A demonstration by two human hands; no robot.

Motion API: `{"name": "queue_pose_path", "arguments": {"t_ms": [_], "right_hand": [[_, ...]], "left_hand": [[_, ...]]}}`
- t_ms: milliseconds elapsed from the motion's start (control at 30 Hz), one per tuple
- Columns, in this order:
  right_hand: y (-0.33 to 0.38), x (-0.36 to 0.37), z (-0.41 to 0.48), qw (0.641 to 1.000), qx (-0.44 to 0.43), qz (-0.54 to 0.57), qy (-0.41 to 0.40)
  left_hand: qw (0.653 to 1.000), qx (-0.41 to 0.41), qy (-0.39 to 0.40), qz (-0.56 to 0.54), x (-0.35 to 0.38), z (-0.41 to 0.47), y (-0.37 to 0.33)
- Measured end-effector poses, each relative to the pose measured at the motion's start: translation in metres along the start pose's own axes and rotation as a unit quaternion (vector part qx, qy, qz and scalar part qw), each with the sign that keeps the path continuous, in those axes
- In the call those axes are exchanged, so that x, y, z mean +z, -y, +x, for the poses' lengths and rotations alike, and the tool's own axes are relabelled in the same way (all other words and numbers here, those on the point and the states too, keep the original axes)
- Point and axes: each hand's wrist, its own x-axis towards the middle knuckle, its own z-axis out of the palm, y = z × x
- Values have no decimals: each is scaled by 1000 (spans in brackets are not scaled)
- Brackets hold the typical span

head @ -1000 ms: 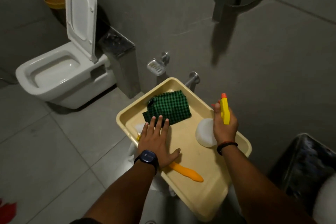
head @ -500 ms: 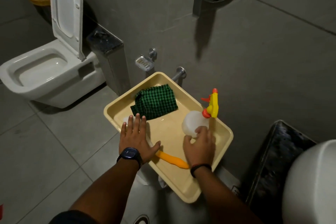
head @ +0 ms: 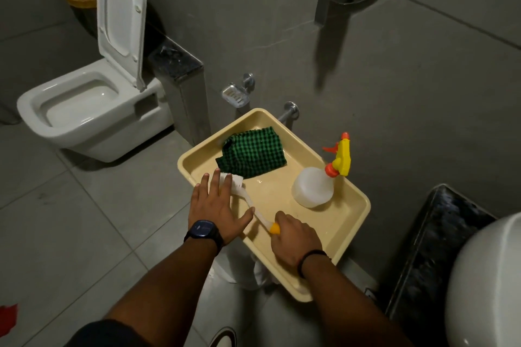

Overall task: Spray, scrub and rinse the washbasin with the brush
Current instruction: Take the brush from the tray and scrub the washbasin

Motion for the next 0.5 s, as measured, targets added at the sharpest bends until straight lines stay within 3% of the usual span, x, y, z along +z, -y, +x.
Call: {"name": "queue_pose_path", "arguments": {"t_ms": [200,367,500], "right_hand": [[-4,-50,-40,992,70,79,-66],[-21,-106,-112,953,139,219,-156],[-55,-150,-199,922,175,250,-240]], "left_hand": [[996,8,-64,-65,-52,-16,-33],[989,80,-92,-81,-97,-54,-107],[972,179,-117,-102,-122,-110,-184]]}}
